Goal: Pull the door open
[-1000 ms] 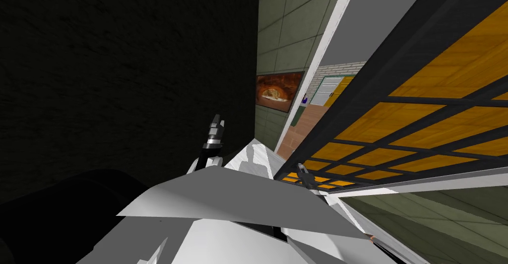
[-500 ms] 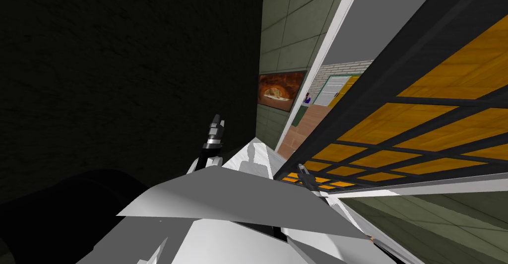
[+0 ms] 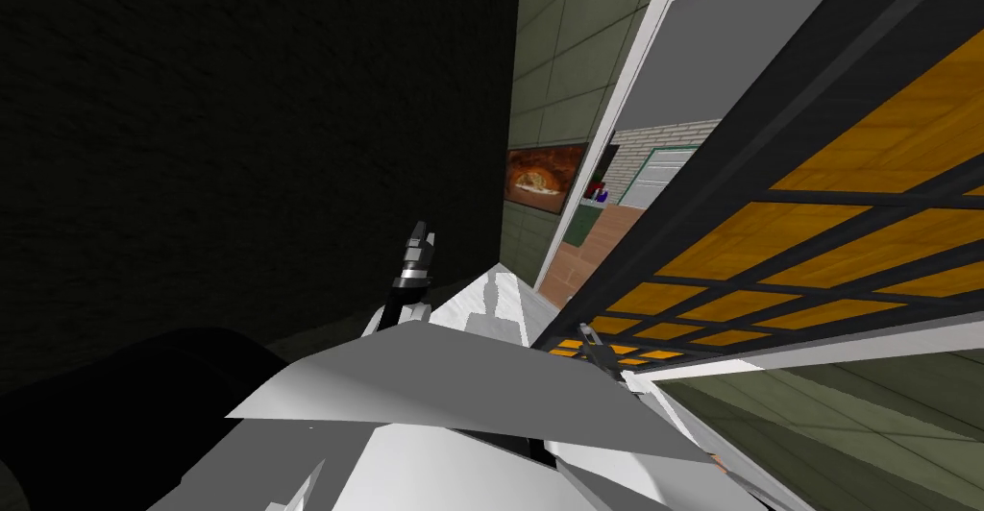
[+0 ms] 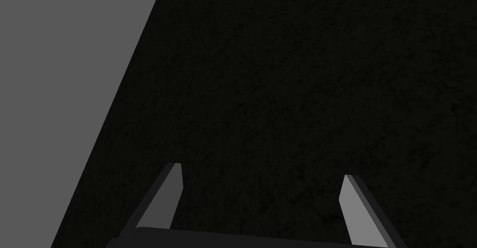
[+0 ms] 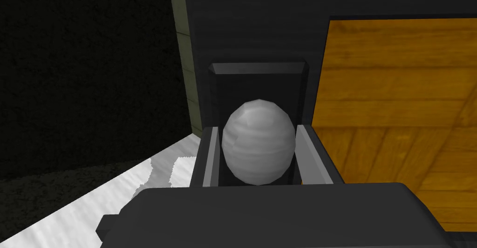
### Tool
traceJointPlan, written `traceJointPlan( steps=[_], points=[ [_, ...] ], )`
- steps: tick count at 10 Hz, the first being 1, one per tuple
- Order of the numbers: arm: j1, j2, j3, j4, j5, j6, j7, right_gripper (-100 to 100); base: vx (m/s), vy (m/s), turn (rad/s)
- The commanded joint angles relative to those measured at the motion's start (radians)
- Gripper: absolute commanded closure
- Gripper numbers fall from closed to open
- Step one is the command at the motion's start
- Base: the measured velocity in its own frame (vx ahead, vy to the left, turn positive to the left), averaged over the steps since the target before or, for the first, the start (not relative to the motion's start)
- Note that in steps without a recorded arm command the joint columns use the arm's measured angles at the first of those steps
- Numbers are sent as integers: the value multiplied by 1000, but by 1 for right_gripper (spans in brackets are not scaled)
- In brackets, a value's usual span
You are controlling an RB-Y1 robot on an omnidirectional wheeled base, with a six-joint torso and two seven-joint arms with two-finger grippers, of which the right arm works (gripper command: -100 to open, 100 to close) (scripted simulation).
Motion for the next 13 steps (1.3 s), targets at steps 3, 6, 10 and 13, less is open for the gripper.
traceJointPlan(
  steps=[3, 6, 10, 13],
  points=[
    [3, -1, 30, 18, -8, -27, -15, 100, -145, -54, 103],
    [4, -4, 69, 35, -31, -56, -25, 100, -234, -90, 182],
    [5, -8, 115, 55, -58, -91, -37, 100, -213, -87, 172],
    [6, -9, 122, 51, -58, -90, -36, 100, -143, -55, 108]
  ],
)
